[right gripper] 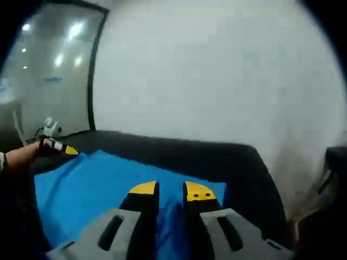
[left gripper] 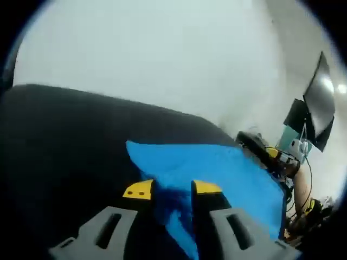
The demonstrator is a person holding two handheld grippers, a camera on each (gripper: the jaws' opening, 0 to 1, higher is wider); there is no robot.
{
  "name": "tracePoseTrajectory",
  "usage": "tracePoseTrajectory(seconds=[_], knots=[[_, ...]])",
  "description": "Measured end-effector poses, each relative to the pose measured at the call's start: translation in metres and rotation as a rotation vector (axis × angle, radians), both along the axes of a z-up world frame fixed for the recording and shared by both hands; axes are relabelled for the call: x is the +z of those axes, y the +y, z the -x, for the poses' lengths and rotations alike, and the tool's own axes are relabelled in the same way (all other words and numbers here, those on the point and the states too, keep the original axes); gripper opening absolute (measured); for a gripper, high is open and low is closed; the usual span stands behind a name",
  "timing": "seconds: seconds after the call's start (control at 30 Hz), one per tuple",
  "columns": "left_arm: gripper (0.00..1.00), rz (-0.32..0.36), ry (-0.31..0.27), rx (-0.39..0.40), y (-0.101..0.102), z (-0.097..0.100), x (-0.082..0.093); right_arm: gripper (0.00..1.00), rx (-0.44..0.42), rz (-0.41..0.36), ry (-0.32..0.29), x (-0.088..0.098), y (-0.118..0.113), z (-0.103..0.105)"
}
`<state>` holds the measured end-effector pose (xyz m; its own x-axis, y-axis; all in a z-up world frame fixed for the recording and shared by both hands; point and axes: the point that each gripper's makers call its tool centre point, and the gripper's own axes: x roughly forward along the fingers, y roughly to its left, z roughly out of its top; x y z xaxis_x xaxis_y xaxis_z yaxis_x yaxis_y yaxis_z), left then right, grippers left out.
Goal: Spread out the cloth and fold it
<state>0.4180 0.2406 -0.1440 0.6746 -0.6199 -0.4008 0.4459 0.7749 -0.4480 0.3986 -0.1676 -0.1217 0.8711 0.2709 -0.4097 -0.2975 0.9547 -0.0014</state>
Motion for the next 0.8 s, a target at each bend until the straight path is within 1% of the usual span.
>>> tracePoseTrajectory(seconds=[0.03,0.07,0.1,0.13,0.2,0.23,0.27,0.3,0.33,0.37,0.4,0.43,0.47,0.5,0.53,0.57,0.63,0.67,0.7,0.73,0.77,0.8], knots=[[0.27,0.006,0.007,0.0,-0.005,0.005,-0.004,0.15,-0.023,0.015,0.021,-0.013,-0.006,-0.006],[0.27,0.011,0.008,0.0,-0.007,0.005,-0.007,0.15,-0.028,0.015,0.024,-0.022,-0.009,-0.013],[0.27,0.019,0.008,0.002,-0.008,0.005,-0.007,0.15,-0.044,-0.018,0.025,-0.026,-0.01,-0.017],[0.27,0.03,-0.005,0.003,-0.008,0.003,-0.005,0.15,-0.047,-0.082,0.025,-0.027,-0.007,-0.019],[0.29,0.048,-0.003,0.011,-0.007,-0.001,-0.003,0.15,-0.059,-0.222,0.031,-0.027,0.001,-0.024],[0.29,0.057,-0.003,0.014,-0.006,-0.004,-0.001,0.15,-0.056,-0.242,0.044,-0.03,0.003,-0.027],[0.29,0.067,-0.002,0.014,-0.008,-0.006,0.0,0.12,-0.053,-0.233,0.039,-0.031,0.002,-0.028],[0.28,0.069,-0.003,0.012,-0.011,-0.008,0.0,0.09,-0.043,-0.233,0.019,-0.029,0.003,-0.03],[0.26,0.062,-0.011,0.009,-0.014,-0.009,0.0,0.06,-0.038,-0.228,0.03,-0.028,0.003,-0.03],[0.21,0.034,-0.022,-0.004,-0.016,-0.009,-0.002,0.02,-0.044,-0.228,0.035,-0.027,0.001,-0.031],[0.14,-0.002,-0.027,-0.018,-0.016,-0.009,-0.005,0.01,-0.045,-0.229,0.034,-0.024,-0.003,-0.031],[0.13,-0.01,-0.044,-0.029,-0.017,-0.01,-0.003,0.01,-0.05,-0.246,0.012,-0.016,-0.007,-0.033],[0.11,-0.008,-0.065,-0.045,-0.019,-0.01,0.001,0.01,-0.051,-0.277,-0.031,-0.005,-0.01,-0.036],[0.08,-0.01,-0.077,-0.05,-0.019,-0.011,0.005,0.01,-0.051,-0.304,-0.064,0.006,-0.012,-0.037],[0.08,-0.002,-0.081,-0.06,-0.019,-0.01,0.009,0.01,-0.046,-0.322,-0.087,0.014,-0.015,-0.038],[0.08,0.005,-0.068,-0.056,-0.017,-0.011,0.013,0.01,-0.039,-0.321,-0.077,0.018,-0.017,-0.036],[0.09,0.017,-0.046,-0.036,-0.013,-0.01,0.016,0.01,-0.021,-0.32,-0.083,0.025,-0.017,-0.034],[0.1,-0.008,-0.027,-0.027,-0.008,-0.007,0.013,0.01,-0.007,-0.306,-0.084,0.024,-0.016,-0.035],[0.13,-0.041,-0.027,-0.018,-0.001,-0.01,0.011,0.01,0.002,-0.265,-0.085,0.021,-0.016,-0.035],[0.15,-0.08,-0.066,-0.007,0.008,-0.012,0.012,0.01,0.015,-0.222,-0.078,0.015,-0.016,-0.036],[0.17,-0.087,-0.089,0.007,0.013,-0.011,0.014,0.01,0.02,-0.198,-0.07,0.008,-0.016,-0.037],[0.18,-0.061,-0.087,0.006,0.016,-0.009,0.017,0.01,0.023,-0.194,-0.058,0.001,-0.016,-0.041]])
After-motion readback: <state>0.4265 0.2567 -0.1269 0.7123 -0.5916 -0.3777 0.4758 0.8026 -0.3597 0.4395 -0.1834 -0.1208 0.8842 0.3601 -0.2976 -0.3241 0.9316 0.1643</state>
